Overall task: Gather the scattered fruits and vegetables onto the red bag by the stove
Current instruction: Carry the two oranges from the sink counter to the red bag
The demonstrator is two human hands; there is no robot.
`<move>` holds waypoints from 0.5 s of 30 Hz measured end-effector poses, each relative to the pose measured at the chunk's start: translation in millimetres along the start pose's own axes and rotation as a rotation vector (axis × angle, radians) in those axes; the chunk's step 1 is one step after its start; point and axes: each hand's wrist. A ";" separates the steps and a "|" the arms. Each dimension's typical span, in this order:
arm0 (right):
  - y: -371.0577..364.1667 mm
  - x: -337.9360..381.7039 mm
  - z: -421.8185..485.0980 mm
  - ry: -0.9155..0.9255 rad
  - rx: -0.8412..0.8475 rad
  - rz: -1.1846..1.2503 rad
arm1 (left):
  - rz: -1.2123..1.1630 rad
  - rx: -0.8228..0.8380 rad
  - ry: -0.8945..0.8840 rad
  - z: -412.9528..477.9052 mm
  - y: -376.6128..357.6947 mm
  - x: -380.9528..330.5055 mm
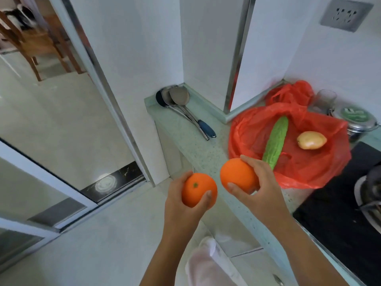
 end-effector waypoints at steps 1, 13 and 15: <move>-0.2 -4.8 11.8 -0.010 -0.016 0.001 | 0.009 0.019 -0.016 14.5 -5.4 -1.0; 43.3 -78.4 123.8 -0.228 -0.317 -0.111 | 0.116 0.410 -0.155 180.9 -109.1 -32.9; 54.7 -91.6 129.2 -0.284 -0.364 -0.127 | 0.133 0.478 -0.170 196.4 -130.9 -34.1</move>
Point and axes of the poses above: each hand's wrist, its own z-axis towards the middle knuckle, its own y-axis out of the back of the hand, x = y × z, and after that the axes turned 2 degrees about y, right-handed
